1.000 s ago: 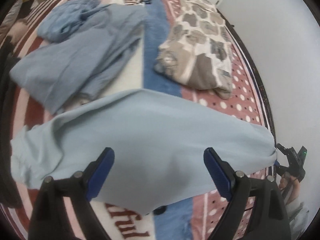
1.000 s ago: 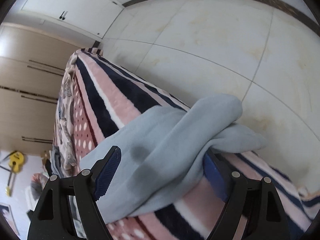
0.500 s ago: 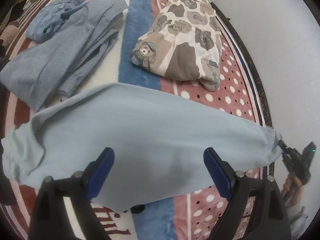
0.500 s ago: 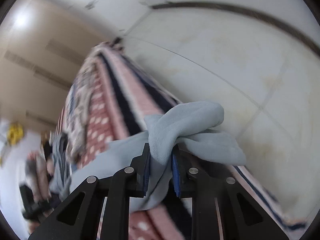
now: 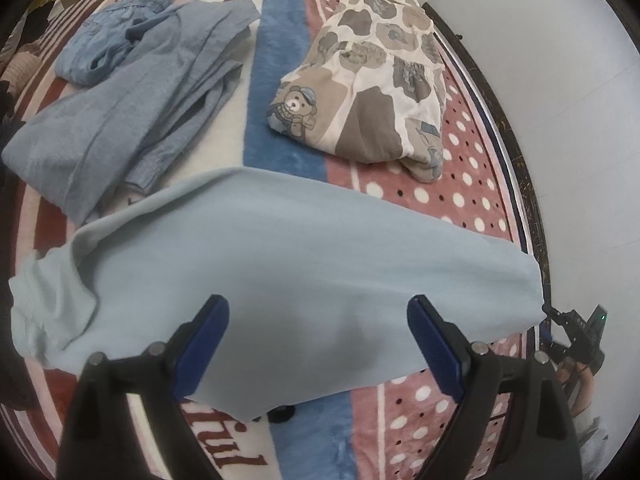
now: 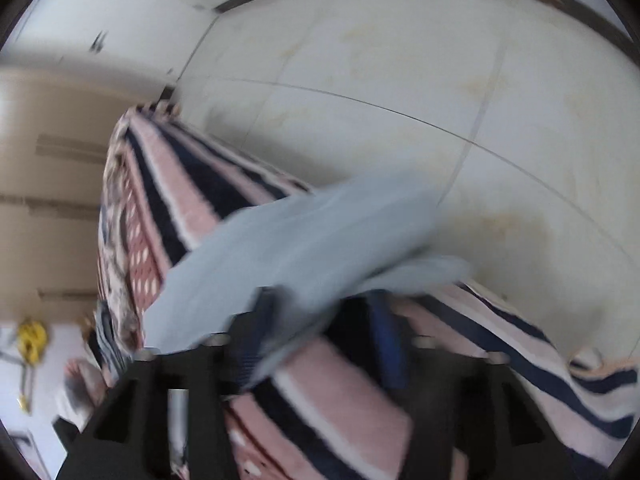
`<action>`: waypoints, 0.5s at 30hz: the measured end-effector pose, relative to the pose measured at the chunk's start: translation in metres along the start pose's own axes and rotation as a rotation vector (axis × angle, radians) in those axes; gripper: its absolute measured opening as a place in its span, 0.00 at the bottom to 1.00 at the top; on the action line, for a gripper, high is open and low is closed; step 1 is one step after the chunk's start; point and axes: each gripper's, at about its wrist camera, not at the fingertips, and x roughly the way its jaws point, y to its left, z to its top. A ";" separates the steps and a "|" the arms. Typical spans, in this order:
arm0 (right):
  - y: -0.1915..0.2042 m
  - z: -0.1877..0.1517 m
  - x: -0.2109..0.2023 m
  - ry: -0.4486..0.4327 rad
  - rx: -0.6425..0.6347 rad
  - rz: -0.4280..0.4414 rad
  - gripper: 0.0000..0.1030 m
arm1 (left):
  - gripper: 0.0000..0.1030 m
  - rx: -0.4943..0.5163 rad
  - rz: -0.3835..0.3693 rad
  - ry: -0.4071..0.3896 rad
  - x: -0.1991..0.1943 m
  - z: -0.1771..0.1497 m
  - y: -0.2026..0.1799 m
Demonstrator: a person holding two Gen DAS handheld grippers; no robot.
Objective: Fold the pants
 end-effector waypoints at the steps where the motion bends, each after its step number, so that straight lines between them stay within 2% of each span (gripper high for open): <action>1: -0.006 -0.001 0.001 0.005 0.027 0.008 0.64 | 0.86 0.001 0.002 0.001 0.000 0.001 -0.002; 6: -0.040 0.002 0.006 0.022 0.167 0.134 0.67 | 0.86 0.015 -0.002 0.003 0.002 0.008 -0.015; 9: -0.056 0.013 0.028 0.025 0.290 0.246 0.67 | 0.86 0.027 0.005 0.005 0.003 0.011 -0.022; 12: -0.055 0.022 0.049 0.018 0.331 0.337 0.67 | 0.86 0.042 0.016 0.007 0.005 0.012 -0.027; 13: -0.055 0.024 0.056 0.015 0.353 0.371 0.65 | 0.86 0.044 0.019 0.008 0.005 0.012 -0.028; 14: -0.053 0.025 0.063 0.017 0.378 0.388 0.59 | 0.86 0.045 0.024 0.009 0.005 0.013 -0.028; 15: -0.053 0.026 0.067 0.013 0.396 0.388 0.44 | 0.86 0.044 0.028 0.008 0.005 0.013 -0.028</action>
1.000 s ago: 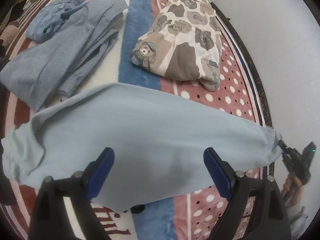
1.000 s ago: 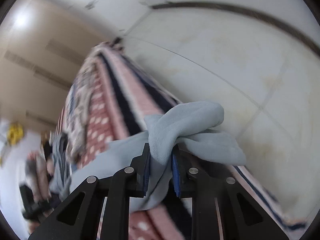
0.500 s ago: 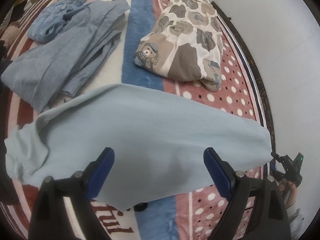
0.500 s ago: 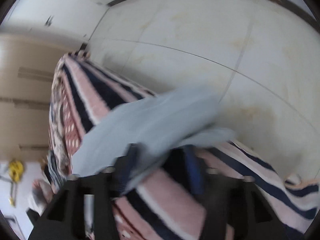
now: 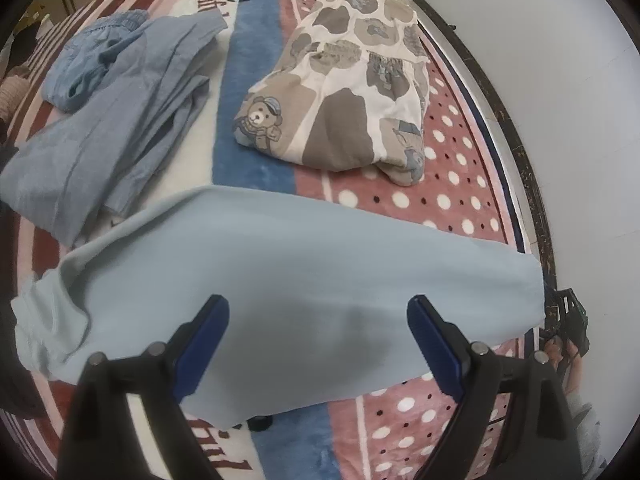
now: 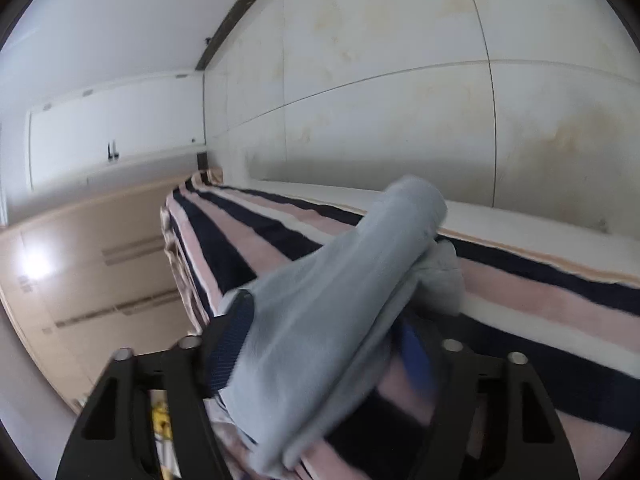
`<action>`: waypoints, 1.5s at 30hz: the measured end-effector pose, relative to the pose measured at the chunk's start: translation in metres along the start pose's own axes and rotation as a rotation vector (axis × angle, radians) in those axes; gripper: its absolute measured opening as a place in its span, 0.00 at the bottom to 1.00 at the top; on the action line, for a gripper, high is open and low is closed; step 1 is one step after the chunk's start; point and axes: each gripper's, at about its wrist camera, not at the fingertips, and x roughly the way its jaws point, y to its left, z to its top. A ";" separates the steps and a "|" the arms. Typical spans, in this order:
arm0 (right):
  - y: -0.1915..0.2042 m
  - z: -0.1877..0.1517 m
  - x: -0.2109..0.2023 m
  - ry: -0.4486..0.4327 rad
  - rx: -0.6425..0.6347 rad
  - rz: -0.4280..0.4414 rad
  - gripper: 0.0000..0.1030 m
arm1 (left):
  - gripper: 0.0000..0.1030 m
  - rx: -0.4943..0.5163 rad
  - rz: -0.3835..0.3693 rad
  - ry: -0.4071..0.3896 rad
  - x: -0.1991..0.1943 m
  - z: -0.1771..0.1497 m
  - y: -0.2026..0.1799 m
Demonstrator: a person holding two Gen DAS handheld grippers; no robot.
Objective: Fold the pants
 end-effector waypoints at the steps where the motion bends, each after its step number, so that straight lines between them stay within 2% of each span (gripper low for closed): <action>1: 0.001 0.000 0.002 -0.011 0.005 -0.001 0.37 | 0.86 -0.006 0.003 -0.003 -0.001 0.000 0.002; 2: 0.002 0.000 0.003 -0.017 0.001 0.001 0.19 | 0.86 -0.011 0.004 -0.004 -0.001 0.000 0.003; 3: 0.007 -0.001 0.001 -0.021 -0.024 -0.002 0.11 | 0.86 -0.016 0.006 -0.006 -0.002 0.000 0.005; 6: 0.030 -0.009 -0.014 -0.084 -0.127 -0.040 0.09 | 0.86 -0.024 0.010 -0.013 -0.004 -0.001 0.010; 9: 0.065 -0.022 -0.039 -0.161 -0.298 -0.163 0.09 | 0.86 -0.036 0.010 -0.019 -0.006 -0.002 0.015; 12: 0.114 -0.056 -0.045 -0.203 -0.588 -0.332 0.09 | 0.86 -0.046 0.005 -0.027 -0.011 -0.004 0.021; 15: 0.168 -0.111 -0.034 -0.242 -0.939 -0.479 0.09 | 0.86 -0.052 0.007 -0.038 -0.016 -0.007 0.028; 18: 0.199 -0.158 -0.016 -0.241 -1.163 -0.511 0.09 | 0.86 -0.066 0.004 -0.048 -0.024 -0.013 0.039; 21: 0.217 -0.205 0.009 -0.165 -1.296 -0.488 0.09 | 0.86 -0.091 0.000 -0.059 -0.031 -0.021 0.052; 28: 0.213 -0.298 0.056 -0.047 -1.493 -0.469 0.08 | 0.86 -0.109 0.029 -0.077 -0.045 -0.037 0.089; 34: 0.206 -0.335 0.094 0.027 -1.527 -0.464 0.08 | 0.86 -0.147 0.041 -0.094 -0.052 -0.049 0.125; 38: 0.216 -0.362 0.109 0.058 -1.560 -0.417 0.08 | 0.86 -0.170 0.050 -0.094 -0.053 -0.057 0.145; 43: 0.193 -0.383 0.144 0.189 -1.635 -0.503 0.09 | 0.86 -0.196 0.049 -0.084 -0.048 -0.069 0.162; 45: 0.181 -0.386 0.153 0.218 -1.649 -0.538 0.12 | 0.86 -0.205 0.051 -0.076 -0.046 -0.071 0.166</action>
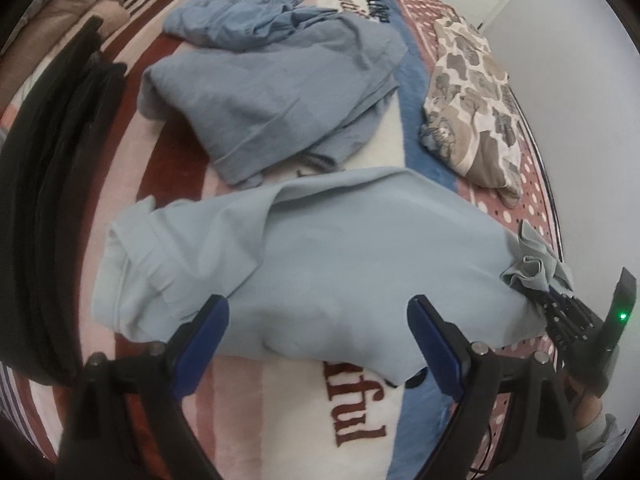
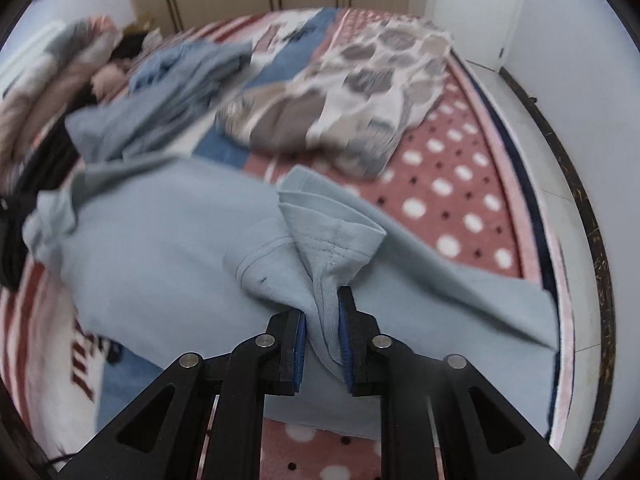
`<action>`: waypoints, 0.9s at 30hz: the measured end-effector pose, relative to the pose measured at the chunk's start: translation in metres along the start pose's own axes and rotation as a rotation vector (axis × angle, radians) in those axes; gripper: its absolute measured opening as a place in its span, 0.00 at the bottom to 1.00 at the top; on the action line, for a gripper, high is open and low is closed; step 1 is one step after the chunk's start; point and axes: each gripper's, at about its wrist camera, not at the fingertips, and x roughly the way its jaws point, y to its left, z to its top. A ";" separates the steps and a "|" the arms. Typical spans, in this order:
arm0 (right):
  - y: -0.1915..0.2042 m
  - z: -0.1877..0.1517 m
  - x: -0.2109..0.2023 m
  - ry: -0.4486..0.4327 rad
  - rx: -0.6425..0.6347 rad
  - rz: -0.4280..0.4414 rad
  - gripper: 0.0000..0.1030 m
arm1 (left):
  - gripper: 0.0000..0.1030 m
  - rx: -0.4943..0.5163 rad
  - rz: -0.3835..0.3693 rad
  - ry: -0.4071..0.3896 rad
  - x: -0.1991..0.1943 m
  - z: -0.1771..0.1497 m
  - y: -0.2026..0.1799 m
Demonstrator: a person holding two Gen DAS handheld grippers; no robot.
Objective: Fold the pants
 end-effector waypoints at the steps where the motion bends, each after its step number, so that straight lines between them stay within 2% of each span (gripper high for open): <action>1: -0.001 -0.003 0.004 0.015 0.004 0.005 0.13 | 0.86 -0.004 -0.001 0.002 0.001 -0.001 0.002; 2: 0.000 -0.006 0.006 0.028 0.009 0.014 0.15 | 0.86 -0.004 -0.002 0.001 0.001 -0.002 0.003; 4: -0.001 -0.013 0.003 0.039 0.008 0.054 0.32 | 0.86 -0.001 0.001 0.001 0.001 -0.002 0.004; 5: 0.000 -0.017 -0.001 0.039 -0.001 0.083 0.47 | 0.86 0.000 0.002 0.002 0.001 -0.002 0.004; 6: 0.001 -0.021 -0.006 0.045 -0.018 0.118 0.53 | 0.86 -0.001 0.001 0.002 0.001 -0.001 0.005; 8: 0.003 -0.029 -0.016 0.059 -0.037 0.169 0.53 | 0.86 -0.005 -0.001 -0.002 -0.001 0.000 0.005; 10: -0.002 -0.033 -0.035 0.034 -0.011 0.202 0.52 | 0.86 -0.007 -0.003 -0.008 -0.002 0.002 0.004; 13: -0.019 -0.024 -0.054 -0.036 0.042 0.183 0.53 | 0.86 -0.005 -0.006 -0.013 -0.002 0.005 0.001; 15: -0.023 -0.016 -0.050 -0.042 0.020 0.157 0.53 | 0.86 -0.002 -0.007 -0.014 -0.002 0.006 -0.002; 19: -0.014 -0.008 -0.016 0.015 -0.119 0.101 0.53 | 0.86 0.001 -0.011 -0.015 -0.001 0.007 -0.007; 23: 0.001 -0.003 0.010 0.011 -0.262 0.047 0.51 | 0.86 0.000 0.000 -0.014 0.001 0.007 -0.005; 24: 0.003 0.000 0.014 0.010 -0.277 0.040 0.46 | 0.86 -0.005 0.005 -0.012 0.001 0.007 -0.003; 25: 0.003 0.003 0.016 0.010 -0.289 0.030 0.38 | 0.86 -0.010 0.008 -0.012 0.001 0.007 -0.001; 26: 0.004 0.006 0.017 0.016 -0.305 0.022 0.13 | 0.86 -0.013 0.010 -0.012 0.001 0.007 0.000; 27: 0.004 0.009 0.019 0.039 -0.330 0.035 0.05 | 0.86 -0.016 0.011 -0.013 0.001 0.007 0.001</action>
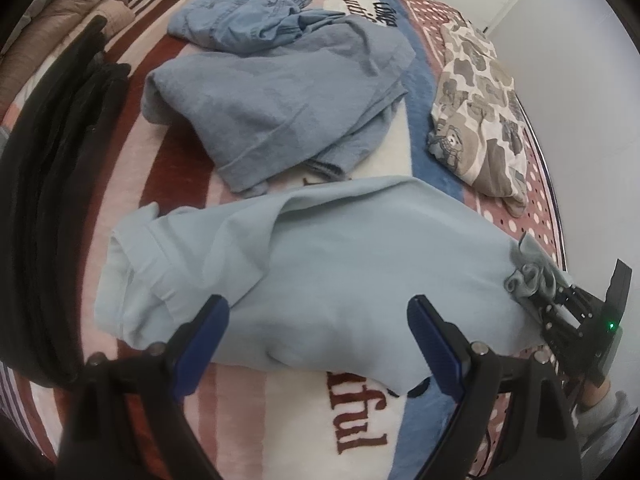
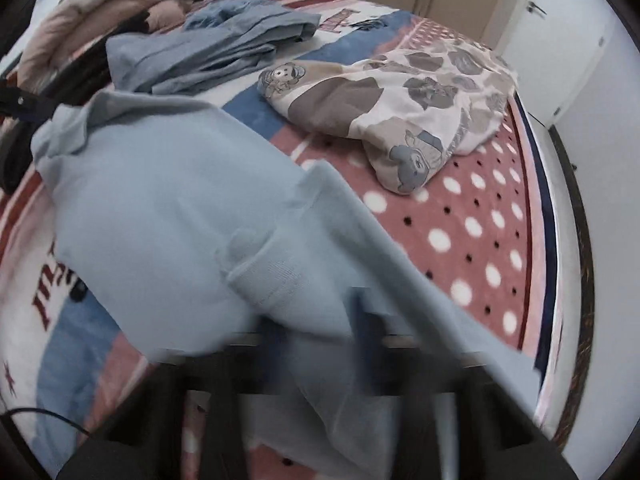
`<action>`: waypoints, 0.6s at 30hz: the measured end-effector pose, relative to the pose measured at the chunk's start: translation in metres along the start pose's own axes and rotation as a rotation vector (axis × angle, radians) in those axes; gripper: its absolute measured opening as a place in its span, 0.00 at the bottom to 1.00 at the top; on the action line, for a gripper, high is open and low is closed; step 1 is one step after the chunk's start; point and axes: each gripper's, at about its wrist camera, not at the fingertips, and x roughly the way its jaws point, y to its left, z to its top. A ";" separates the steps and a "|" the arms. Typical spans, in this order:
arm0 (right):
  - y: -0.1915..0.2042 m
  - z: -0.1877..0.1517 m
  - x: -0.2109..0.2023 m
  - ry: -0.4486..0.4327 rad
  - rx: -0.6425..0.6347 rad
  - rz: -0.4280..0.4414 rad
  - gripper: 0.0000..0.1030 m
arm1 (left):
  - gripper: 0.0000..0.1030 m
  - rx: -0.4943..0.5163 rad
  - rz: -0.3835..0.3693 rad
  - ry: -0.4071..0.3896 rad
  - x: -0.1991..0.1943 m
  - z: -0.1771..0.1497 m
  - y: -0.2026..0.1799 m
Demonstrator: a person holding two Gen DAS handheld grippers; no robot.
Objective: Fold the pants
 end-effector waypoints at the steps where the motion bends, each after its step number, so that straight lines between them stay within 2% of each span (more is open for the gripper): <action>1: 0.000 0.001 0.001 0.013 -0.010 0.020 0.05 | 0.86 -0.004 0.001 -0.001 -0.001 0.000 0.001; 3: -0.012 0.002 -0.003 0.039 0.030 0.131 0.04 | 0.86 -0.007 0.001 -0.001 -0.001 0.001 0.003; 6: -0.033 0.004 -0.022 0.024 0.102 0.297 0.04 | 0.86 -0.009 0.001 -0.008 -0.003 0.004 0.004; 7: -0.036 0.004 -0.027 0.035 0.096 0.359 0.04 | 0.86 -0.010 -0.001 -0.009 -0.004 0.004 0.004; 9: -0.033 0.001 -0.030 0.062 0.059 0.420 0.06 | 0.86 -0.013 -0.004 -0.011 -0.004 0.006 0.004; 10: -0.028 -0.002 -0.026 0.084 0.042 0.435 0.07 | 0.86 -0.015 -0.005 -0.011 -0.003 0.007 0.003; 12: -0.017 -0.010 -0.012 0.124 0.024 0.392 0.13 | 0.86 -0.017 -0.007 -0.013 -0.003 0.008 0.002; 13: -0.016 -0.013 -0.007 0.132 0.041 0.377 0.20 | 0.86 -0.018 -0.009 -0.012 -0.004 0.008 0.001; 14: -0.019 -0.017 -0.004 0.132 0.078 0.372 0.33 | 0.86 -0.015 -0.009 -0.013 -0.004 0.008 0.000; 18: -0.042 -0.027 -0.027 0.046 0.235 0.384 0.52 | 0.86 -0.001 0.000 -0.013 -0.004 0.008 0.000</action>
